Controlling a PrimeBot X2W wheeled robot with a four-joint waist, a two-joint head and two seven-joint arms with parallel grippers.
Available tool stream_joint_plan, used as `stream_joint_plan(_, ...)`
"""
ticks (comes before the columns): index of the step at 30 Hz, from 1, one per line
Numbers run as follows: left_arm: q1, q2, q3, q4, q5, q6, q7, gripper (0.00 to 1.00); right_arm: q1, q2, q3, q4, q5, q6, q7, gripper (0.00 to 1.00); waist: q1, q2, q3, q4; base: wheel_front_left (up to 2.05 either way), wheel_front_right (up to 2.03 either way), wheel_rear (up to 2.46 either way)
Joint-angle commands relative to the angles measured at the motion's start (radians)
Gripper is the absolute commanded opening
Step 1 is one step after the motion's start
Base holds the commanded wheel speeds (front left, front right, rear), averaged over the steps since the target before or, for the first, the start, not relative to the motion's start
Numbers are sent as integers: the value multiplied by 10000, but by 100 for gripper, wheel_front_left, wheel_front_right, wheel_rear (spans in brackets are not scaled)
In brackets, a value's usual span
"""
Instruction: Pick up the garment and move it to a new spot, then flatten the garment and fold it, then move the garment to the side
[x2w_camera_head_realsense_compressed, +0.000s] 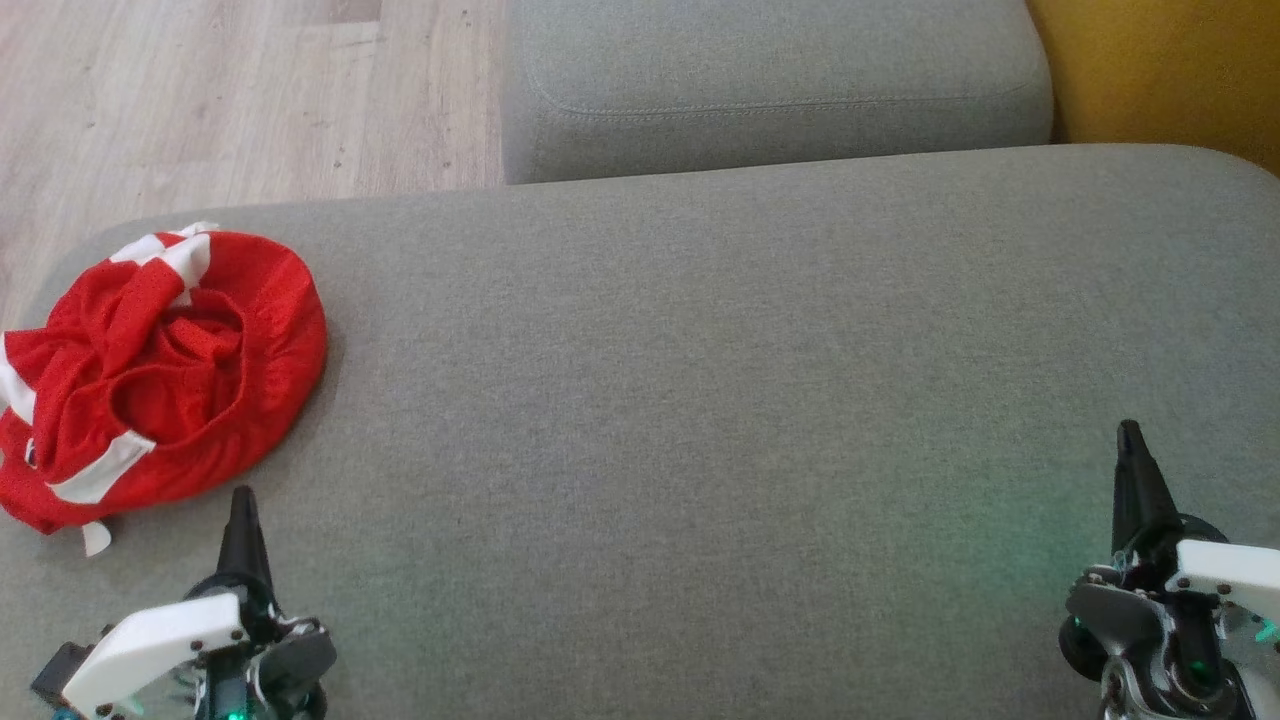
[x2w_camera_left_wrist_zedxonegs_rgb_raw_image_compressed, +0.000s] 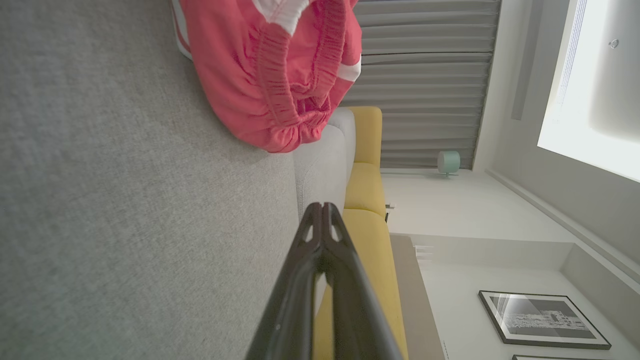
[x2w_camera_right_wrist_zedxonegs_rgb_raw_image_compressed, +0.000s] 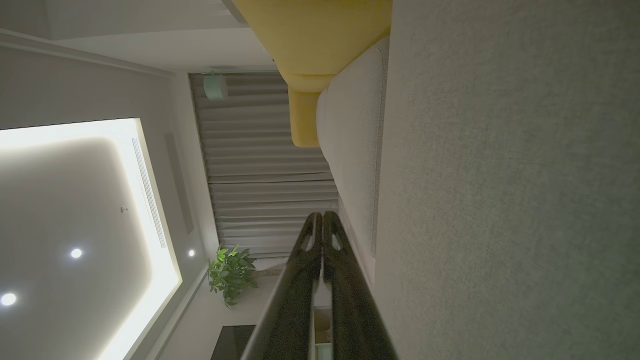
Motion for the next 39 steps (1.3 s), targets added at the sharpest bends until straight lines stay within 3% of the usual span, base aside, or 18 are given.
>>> stream_joint_plan(1, -497, 47, 346, -275, 33, -69, 40, 0, -511, -52, 210, -368, -25, -7, 55, 0, 0, -1, 0, 0, 0, 0, 0)
stream_joint_plan(22, -497, 47, 346, -275, 33, -69, 40, 0, -511, -52, 210, -368, -25, -7, 55, 0, 0, -1, 0, 0, 0, 0, 0)
stream_joint_plan(23, -1, 0, 0, -1, 4, 0, -3, 100, -1, 0, 3, 0, 1, 0, -2, 100, 0, -1, 0, 0, 0, 0, 0)
stream_joint_plan(28, 316, -23, -64, 568, 9, 8, -13, 100, 331, 57, 41, 584, 4, 0, -9, 100, 0, -1, 2, 0, 0, 0, 0)
stream_joint_plan(39, 242, -16, -147, 298, 938, 145, -368, 100, 153, 46, 474, 494, -629, -1, -366, 100, 0, -1, 15, -17, 0, 0, 0)
